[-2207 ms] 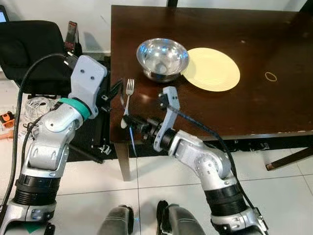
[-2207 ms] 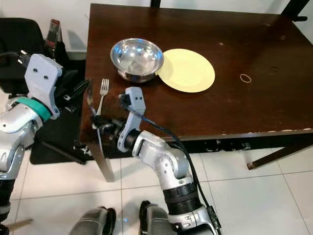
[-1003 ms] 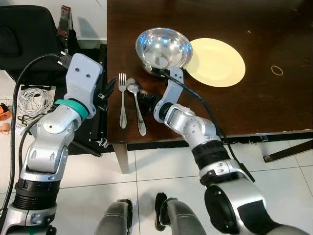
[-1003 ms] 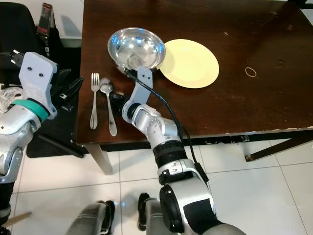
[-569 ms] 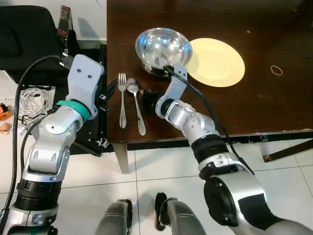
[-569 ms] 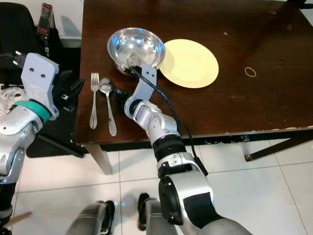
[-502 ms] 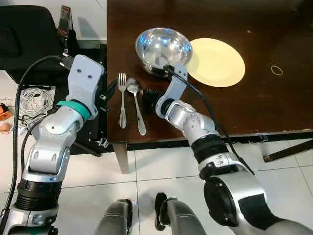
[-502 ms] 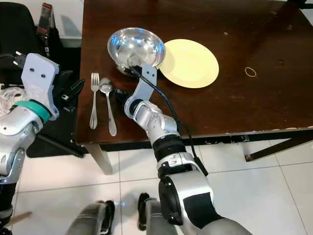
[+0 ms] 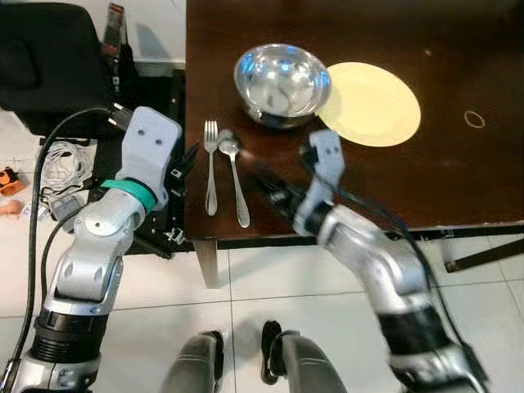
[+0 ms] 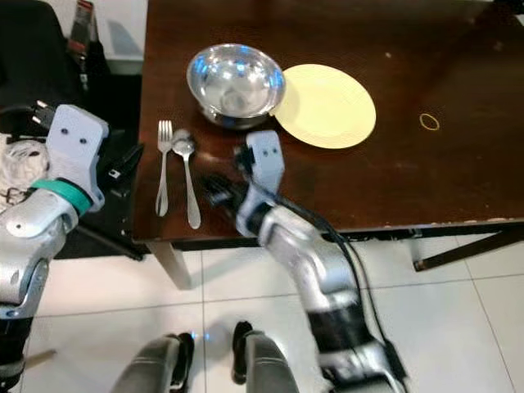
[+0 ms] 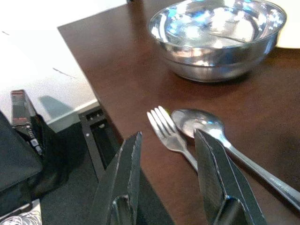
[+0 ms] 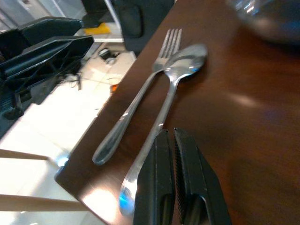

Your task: Setting the table

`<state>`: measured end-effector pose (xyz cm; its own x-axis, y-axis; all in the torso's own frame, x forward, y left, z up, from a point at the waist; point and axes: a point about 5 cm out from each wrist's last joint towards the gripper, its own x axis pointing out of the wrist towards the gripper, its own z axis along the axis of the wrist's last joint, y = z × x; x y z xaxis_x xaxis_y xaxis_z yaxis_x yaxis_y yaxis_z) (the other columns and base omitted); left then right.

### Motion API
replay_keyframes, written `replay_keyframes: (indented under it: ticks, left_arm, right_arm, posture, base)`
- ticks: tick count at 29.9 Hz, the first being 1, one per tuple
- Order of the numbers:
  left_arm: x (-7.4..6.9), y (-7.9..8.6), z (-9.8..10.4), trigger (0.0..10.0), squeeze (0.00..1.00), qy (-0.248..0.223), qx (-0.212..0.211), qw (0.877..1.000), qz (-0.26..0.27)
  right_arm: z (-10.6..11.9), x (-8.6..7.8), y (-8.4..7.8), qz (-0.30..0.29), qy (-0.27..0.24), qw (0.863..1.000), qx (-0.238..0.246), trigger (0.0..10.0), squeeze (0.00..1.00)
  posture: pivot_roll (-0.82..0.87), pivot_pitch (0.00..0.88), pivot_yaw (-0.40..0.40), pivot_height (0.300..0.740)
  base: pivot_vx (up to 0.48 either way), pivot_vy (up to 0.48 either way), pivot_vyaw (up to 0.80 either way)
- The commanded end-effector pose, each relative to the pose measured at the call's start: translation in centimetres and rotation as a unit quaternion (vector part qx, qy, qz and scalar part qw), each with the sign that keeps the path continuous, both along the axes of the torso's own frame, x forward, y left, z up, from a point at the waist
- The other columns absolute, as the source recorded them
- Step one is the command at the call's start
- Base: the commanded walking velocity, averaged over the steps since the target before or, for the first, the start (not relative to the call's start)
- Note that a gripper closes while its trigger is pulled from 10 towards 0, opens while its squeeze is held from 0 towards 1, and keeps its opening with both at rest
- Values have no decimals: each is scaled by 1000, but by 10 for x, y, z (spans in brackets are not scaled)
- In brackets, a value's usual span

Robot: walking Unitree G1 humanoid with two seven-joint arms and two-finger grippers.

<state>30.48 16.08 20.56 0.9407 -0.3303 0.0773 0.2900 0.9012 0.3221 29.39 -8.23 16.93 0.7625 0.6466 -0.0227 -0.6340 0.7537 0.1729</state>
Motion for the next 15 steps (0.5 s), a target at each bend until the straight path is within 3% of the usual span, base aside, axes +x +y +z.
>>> replay_keyframes:
  ticks: [1, 8, 9, 10, 12, 13, 14, 15]
  left_arm:
    - [-4, -2, -8, 10000, 0, 5, 1, 1000, 3]
    - [-5, -3, -10, 10000, 0, 2, -7, 1000, 15]
    - [-5, -5, -10, 10000, 0, -1, -11, 1000, 21]
    - [-5, -5, -10, 10000, 0, -1, -11, 1000, 21]
    - [-3, -5, -7, 10000, 0, -9, -18, 999, 34]
    - [-1, -5, -6, 10000, 0, -12, -20, 999, 38]
    - [-1, -5, -6, 10000, 0, -12, -20, 999, 38]
    - [0, -4, -5, 10000, 0, -15, -21, 999, 40]
  right_arm:
    - [3, -11, -1, -3, -54, 998, -27, 10000, 0]
    - [10, -20, -16, -74, -113, 990, -41, 10000, 0]
    - [18, -21, -34, -160, -133, 978, -23, 10000, 0]
    - [18, -21, -34, -160, -133, 978, -23, 10000, 0]
    - [28, -28, -76, -310, -158, 937, -23, 10000, 0]
    - [30, -31, -89, -353, -164, 921, -31, 10000, 0]
    - [30, -31, -89, -353, -164, 921, -31, 10000, 0]
    - [30, -33, -100, -374, -168, 911, -44, 10000, 0]
  posture:
    - [95, 113, -3, 740]
    - [80, 106, 7, 740]
    - [60, 99, 31, 740]
    - [60, 99, 31, 740]
    - [46, 93, 44, 740]
    - [46, 93, 44, 740]
    - [46, 93, 44, 740]
    - [37, 88, 50, 740]
  base:
    - [0, 0, 0]
    - [0, 0, 0]
    - [0, 0, 0]
    - [0, 0, 0]
    - [0, 0, 0]
    - [0, 0, 0]
    - [0, 0, 0]
    - [0, 0, 0]
